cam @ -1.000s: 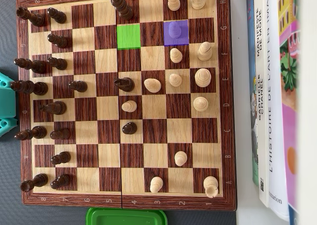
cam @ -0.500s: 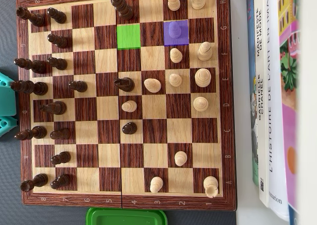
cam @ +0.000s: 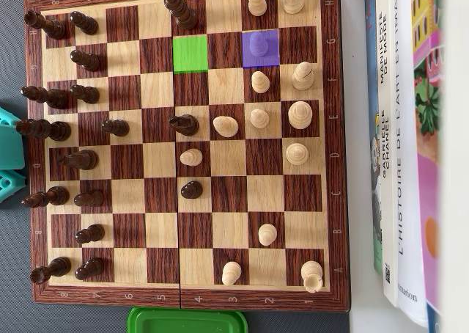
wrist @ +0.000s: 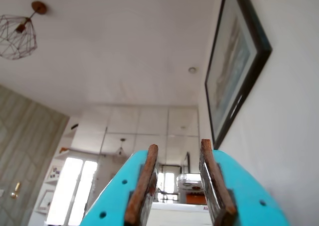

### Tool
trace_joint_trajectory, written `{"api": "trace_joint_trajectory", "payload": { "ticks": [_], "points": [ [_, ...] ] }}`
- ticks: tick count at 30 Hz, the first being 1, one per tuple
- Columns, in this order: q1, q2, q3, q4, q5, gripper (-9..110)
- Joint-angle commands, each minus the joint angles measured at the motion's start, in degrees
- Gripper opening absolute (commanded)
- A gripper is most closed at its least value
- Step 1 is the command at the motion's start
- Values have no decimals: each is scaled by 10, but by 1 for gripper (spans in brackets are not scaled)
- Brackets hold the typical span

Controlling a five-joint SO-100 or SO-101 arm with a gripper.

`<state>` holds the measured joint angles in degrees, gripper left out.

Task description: Play chess

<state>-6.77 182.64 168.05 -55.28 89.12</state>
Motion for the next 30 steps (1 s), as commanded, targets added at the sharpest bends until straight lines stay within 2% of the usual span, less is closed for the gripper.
{"api": "trace_joint_trajectory", "payload": {
  "ticks": [1, 19, 30],
  "points": [
    [-6, -27, -57, 49, -1, 13],
    [-36, -141, -245, 511, -1, 13],
    [-61, -221, -294, 766, 4, 13]
  ]
}}
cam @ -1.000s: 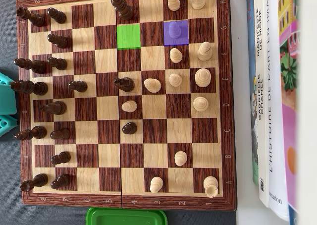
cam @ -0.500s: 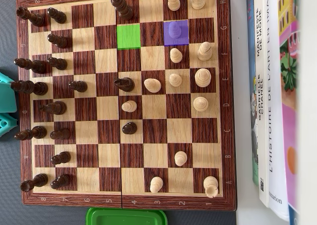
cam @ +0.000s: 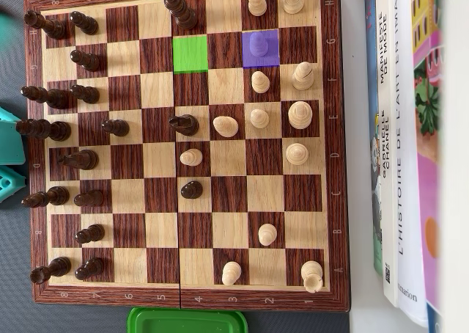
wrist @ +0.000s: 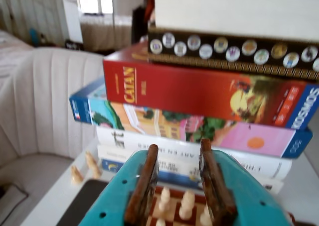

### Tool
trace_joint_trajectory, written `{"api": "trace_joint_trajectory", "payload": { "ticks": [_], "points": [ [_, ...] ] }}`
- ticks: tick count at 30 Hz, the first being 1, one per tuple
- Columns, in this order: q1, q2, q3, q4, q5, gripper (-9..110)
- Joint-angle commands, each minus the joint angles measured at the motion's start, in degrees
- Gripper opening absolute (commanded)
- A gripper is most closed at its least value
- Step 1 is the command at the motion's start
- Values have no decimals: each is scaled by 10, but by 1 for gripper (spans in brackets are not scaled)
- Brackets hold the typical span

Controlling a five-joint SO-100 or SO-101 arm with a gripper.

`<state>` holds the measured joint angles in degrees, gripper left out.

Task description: Play chess

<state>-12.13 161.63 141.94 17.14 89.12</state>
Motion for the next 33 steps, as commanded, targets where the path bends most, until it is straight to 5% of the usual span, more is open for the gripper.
{"api": "trace_joint_trajectory", "payload": {
  "ticks": [1, 22, 33],
  "points": [
    [-7, -16, -33, 58, 5, 13],
    [-6, -274, -283, 420, 55, 13],
    [-28, -439, -392, 446, 109, 13]
  ]
}}
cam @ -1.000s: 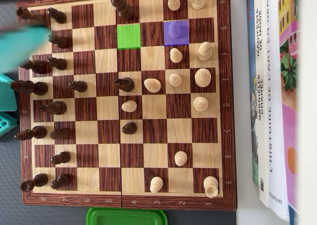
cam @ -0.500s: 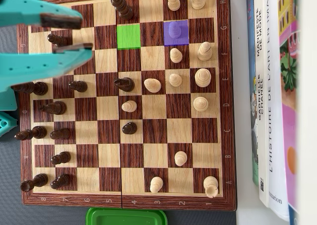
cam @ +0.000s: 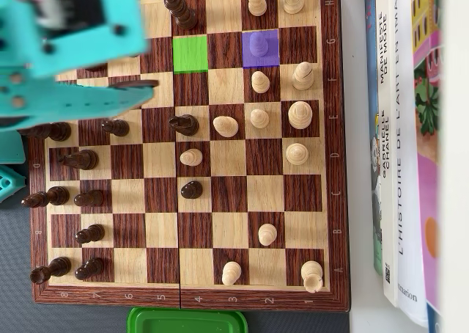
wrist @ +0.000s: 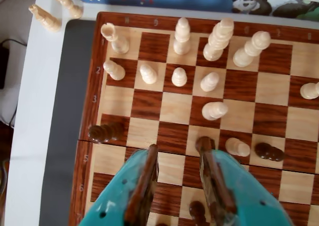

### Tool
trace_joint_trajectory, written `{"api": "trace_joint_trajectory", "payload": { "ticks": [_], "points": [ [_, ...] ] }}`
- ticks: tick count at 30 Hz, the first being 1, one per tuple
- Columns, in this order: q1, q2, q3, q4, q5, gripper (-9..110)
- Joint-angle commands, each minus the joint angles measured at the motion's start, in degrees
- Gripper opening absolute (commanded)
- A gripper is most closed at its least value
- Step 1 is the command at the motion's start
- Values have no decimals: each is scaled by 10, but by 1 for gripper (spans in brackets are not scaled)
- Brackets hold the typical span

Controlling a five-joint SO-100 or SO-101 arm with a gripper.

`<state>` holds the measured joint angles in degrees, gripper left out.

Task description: Play chess

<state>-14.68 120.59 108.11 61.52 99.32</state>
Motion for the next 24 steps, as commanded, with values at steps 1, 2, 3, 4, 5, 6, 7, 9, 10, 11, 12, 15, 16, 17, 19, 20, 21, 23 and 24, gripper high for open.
{"api": "trace_joint_trajectory", "payload": {
  "ticks": [1, 2, 3, 4, 5, 6, 7, 9, 10, 11, 12, 15, 16, 17, 19, 20, 21, 23, 24],
  "points": [
    [-7, -46, -69, 3, 7, 13],
    [-10, -64, -85, 3, 8, 13],
    [-11, -81, -99, 3, 9, 13],
    [-12, -99, -113, 3, 9, 13],
    [-13, -118, -127, 3, 9, 14],
    [-17, -137, -141, 3, 9, 14],
    [-18, -156, -154, 3, 9, 14],
    [-18, -189, -179, 4, 9, 14],
    [-18, -207, -194, 4, 9, 14],
    [-19, -224, -207, 4, 9, 14],
    [-21, -239, -221, 10, 9, 14],
    [-25, -280, -269, 46, 9, 14],
    [-25, -292, -284, 59, 9, 14],
    [-25, -304, -298, 71, 9, 14],
    [-29, -323, -323, 92, 9, 14],
    [-32, -332, -333, 98, 8, 14],
    [-32, -342, -341, 100, 8, 15],
    [-39, -360, -353, 99, 8, 17],
    [-42, -369, -360, 98, 8, 17]
  ]
}}
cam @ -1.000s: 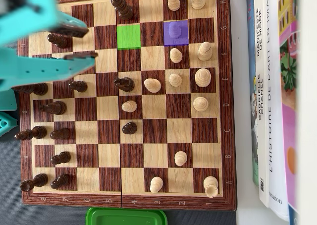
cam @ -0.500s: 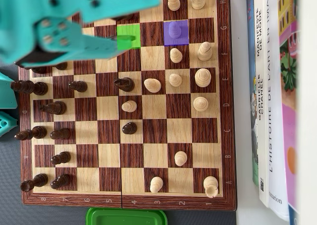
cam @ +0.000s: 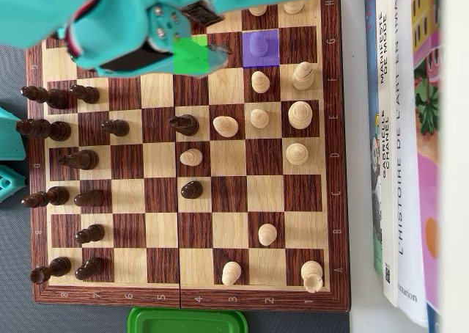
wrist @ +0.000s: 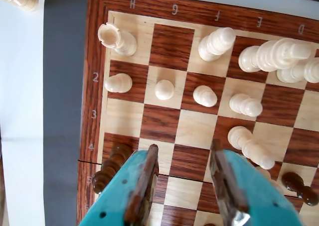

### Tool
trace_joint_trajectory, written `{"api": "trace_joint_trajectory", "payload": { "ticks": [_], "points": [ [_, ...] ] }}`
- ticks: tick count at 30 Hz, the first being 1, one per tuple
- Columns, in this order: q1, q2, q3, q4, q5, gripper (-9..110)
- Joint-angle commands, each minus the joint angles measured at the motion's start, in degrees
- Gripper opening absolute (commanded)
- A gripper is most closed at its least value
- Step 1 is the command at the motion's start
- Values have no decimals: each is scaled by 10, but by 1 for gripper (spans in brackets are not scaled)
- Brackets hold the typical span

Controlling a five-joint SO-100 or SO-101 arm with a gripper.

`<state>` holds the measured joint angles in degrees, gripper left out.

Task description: Play chess

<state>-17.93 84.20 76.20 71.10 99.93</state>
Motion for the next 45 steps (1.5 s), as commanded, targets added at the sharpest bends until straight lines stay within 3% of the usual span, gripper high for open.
{"api": "trace_joint_trajectory", "payload": {
  "ticks": [1, 45],
  "points": [
    [-11, -14, -49, 4, 1, 17],
    [-17, -207, -171, 4, -2, 17]
  ]
}}
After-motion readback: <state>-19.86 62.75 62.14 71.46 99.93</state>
